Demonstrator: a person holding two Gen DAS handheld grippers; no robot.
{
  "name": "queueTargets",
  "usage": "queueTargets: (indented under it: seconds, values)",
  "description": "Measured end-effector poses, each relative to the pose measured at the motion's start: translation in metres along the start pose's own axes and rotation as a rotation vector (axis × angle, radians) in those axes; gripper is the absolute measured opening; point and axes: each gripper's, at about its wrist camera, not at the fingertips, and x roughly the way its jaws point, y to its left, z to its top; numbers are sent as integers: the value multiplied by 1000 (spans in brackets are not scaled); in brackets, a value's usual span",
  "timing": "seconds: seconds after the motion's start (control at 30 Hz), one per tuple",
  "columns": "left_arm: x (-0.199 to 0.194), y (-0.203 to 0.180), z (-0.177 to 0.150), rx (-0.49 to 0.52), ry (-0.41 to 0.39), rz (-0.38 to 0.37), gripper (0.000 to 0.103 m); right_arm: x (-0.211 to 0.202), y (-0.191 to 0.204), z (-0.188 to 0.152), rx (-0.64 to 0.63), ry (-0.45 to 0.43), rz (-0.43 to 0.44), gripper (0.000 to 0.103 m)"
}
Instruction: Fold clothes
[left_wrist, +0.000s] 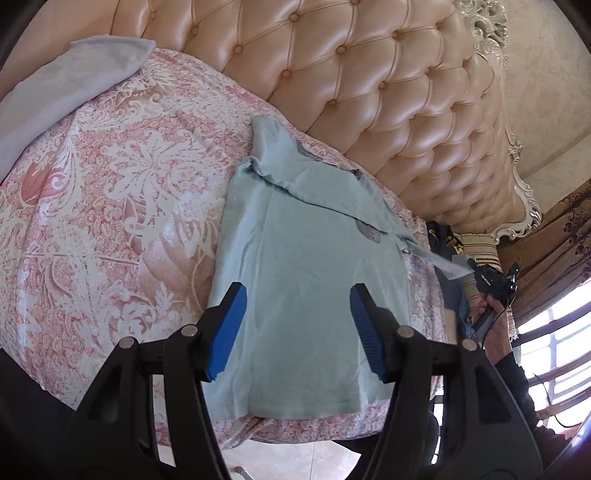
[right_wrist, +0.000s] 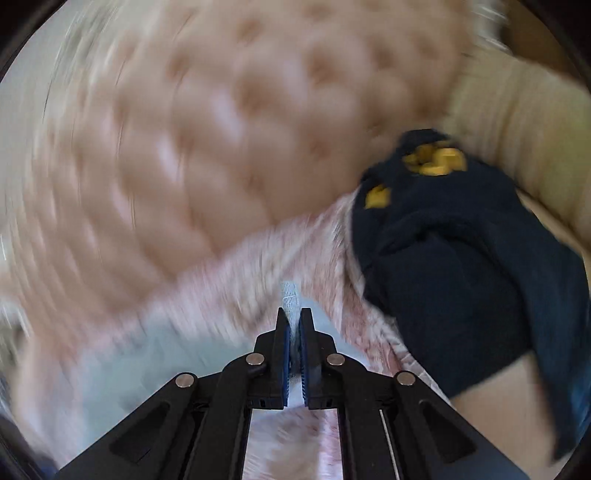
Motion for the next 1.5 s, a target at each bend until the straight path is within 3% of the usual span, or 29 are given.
queueTargets:
  seconds: [0.07, 0.17, 0.5, 0.67, 0.87, 1.0, 1.03, 1.17, 1.27, 1.33, 1.4, 1.5]
  values:
    - [-6, -3, -2, 6, -3, -15, 61, -18, -16, 5, 162, -73, 63, 4]
    - [-18, -4, -5, 13, -10, -30, 61, -17, -24, 5, 338, -111, 154, 5]
    - [-39, 28, -4, -47, -40, -24, 61, -32, -9, 28, 527, -297, 518, 5]
    - [-33, 36, -6, -72, -24, -30, 62, -29, -21, 24, 575, -295, 501, 5]
    - [-30, 39, -7, -71, -11, -35, 61, 2, -37, 2, 723, -238, 380, 4]
    - [-28, 38, -3, -34, -31, -5, 61, 19, -5, 10, 690, -242, 399, 4]
    - [-24, 31, -1, 18, -43, 12, 61, 21, 8, 14, 666, -242, 419, 4]
    - [38, -53, -1, 471, -135, 81, 62, 23, 49, 25, 598, -225, 480, 5]
    - [122, -139, -21, 862, -162, 115, 62, 20, 65, 29, 551, -209, 489, 5]
    - [178, -192, -43, 1063, -165, 168, 62, 18, 67, 31, 524, -184, 476, 5]
    - [230, -238, -65, 1224, -166, 234, 62, 17, 70, 35, 493, -165, 459, 5]
    - [286, -278, -81, 1301, -123, 304, 62, 16, 73, 42, 478, -142, 480, 5]
